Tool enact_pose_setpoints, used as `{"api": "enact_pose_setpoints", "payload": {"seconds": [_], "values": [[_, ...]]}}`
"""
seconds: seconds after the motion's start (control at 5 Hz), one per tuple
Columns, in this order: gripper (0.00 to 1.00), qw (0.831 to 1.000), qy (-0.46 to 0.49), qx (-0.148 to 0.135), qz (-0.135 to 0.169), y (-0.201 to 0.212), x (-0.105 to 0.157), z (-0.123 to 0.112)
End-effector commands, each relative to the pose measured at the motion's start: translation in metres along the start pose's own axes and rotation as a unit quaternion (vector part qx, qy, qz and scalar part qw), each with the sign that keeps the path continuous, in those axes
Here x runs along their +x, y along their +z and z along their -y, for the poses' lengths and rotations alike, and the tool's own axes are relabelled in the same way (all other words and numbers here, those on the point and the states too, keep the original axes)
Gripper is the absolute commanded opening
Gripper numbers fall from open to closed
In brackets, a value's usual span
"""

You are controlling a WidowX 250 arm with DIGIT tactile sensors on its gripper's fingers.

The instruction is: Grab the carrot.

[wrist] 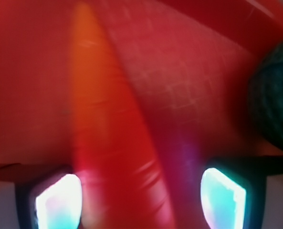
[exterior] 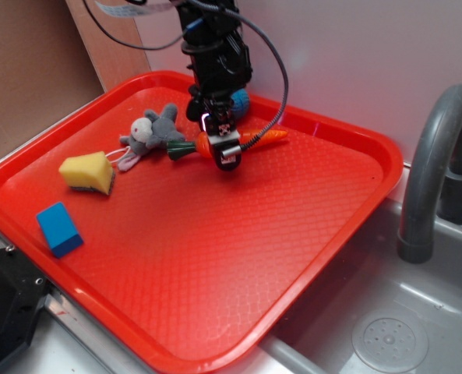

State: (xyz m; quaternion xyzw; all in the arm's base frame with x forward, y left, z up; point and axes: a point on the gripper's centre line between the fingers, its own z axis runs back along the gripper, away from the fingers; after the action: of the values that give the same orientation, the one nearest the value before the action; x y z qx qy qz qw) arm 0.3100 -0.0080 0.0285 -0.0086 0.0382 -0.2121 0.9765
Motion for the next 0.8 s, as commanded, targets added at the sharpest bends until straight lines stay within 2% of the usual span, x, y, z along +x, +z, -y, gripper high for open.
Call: {"api": "enact_pose_setpoints", "payload": {"seconds": [0.0,0.2,0.4,0.6], "values": [[0.00,0.999,-0.016,0.011,0.026,0.005,0.008,0.018],[0.00,0.999,-0.006,-0.002,0.040,0.030,-0.001,0.028],[0.00,0.994,0.070,-0.001,0.086,0.077,-0.032,0.043],[0.00,0.989,0.132,-0.008,0.073,0.126,-0.052,0.056]]}}
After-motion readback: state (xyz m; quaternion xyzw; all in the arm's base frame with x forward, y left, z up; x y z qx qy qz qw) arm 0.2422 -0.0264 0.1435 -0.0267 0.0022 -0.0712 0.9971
